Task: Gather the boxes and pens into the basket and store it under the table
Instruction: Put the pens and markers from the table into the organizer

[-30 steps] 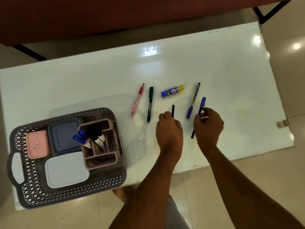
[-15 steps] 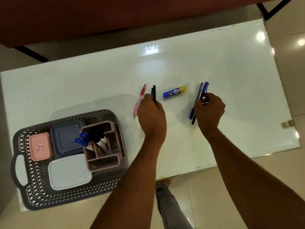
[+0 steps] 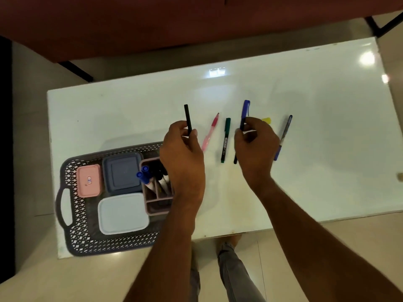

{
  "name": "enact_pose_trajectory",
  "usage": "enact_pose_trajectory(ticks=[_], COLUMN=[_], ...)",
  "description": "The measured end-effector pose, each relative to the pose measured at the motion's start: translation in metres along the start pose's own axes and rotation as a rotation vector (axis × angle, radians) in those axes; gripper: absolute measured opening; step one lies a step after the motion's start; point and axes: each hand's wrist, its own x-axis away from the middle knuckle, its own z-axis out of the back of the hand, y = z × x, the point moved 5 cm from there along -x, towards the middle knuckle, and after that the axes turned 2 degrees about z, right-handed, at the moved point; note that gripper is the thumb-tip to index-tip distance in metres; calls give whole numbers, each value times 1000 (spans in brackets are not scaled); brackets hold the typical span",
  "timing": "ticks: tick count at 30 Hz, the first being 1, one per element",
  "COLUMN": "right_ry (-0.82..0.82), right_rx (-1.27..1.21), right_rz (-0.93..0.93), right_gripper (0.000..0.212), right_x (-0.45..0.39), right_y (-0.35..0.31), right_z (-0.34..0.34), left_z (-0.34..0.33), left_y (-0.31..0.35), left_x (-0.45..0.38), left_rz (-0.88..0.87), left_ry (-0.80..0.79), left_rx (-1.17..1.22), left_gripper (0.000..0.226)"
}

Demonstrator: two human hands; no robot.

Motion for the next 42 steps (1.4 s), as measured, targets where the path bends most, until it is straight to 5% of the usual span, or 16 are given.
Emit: enact_pose_trajectory(ticks=[13, 23, 42], right_ry=[-143, -287, -287], right_rx=[-274, -219, -209], right_rz=[149, 189, 521], right_gripper=[25, 54, 46], right_x=[106, 129, 181], right_y=[-93, -82, -78], right_z=[-20, -33, -30], left_z=[126, 104, 135], left_y=[-50, -72, -105], left_x=[40, 77, 91], left_rz=[-5, 6, -181], left_ry=[199, 121, 225], left_rx=[289, 278, 168], left_gripper=[22, 25, 16])
